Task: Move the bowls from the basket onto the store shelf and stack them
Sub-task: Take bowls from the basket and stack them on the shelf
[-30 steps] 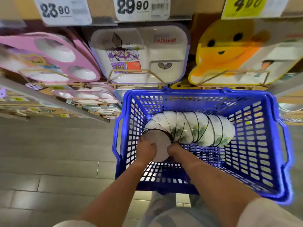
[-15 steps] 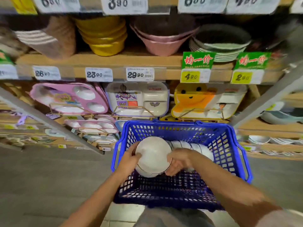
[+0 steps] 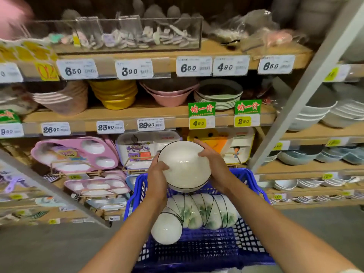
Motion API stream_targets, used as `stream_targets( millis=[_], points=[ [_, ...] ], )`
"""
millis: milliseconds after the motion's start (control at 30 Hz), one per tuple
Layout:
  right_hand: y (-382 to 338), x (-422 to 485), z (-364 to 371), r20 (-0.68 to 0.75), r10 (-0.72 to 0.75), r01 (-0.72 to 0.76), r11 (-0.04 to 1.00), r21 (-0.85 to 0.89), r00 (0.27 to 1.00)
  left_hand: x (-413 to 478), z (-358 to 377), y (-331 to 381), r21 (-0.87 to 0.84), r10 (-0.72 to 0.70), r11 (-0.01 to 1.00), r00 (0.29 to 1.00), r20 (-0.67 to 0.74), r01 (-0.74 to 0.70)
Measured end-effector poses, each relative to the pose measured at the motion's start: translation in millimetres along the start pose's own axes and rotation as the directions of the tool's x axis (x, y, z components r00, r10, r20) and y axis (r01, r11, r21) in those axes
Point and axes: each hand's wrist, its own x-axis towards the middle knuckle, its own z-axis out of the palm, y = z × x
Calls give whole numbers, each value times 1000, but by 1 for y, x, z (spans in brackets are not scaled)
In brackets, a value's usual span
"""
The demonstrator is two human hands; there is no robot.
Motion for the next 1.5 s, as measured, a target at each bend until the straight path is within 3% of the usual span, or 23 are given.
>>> stream_targets(
  millis=[167,367,567,900,1167,1333,1500],
  points=[
    [-29,-24,-14,-132,-41,74,964,254,990,-24,45,16,-79,35,996,999,-3,-35],
    [-79,-72,-72,-205,-118,170,950,262,972,-67,129,19,-187,168,969,985,32,-159],
    [-131,-140,-156,-290,-219,289,930,227,932,-122,231,5,-255,397,896,913,94,-363],
    [-192,-225,-293,-435,-308,406,901,152,846,-186,380,-19,-297,360,916,878,316,-269],
    [-239,-225,-362,-513,-365,483,868,113,777,-178,471,-15,-267,292,945,856,425,-190],
    [-275,-194,-397,-556,-341,460,884,85,758,-148,528,-9,-276,210,954,916,342,-116],
    [-316,-155,-430,-568,-349,470,879,77,745,-113,579,11,-217,163,973,913,375,-84]
  ],
)
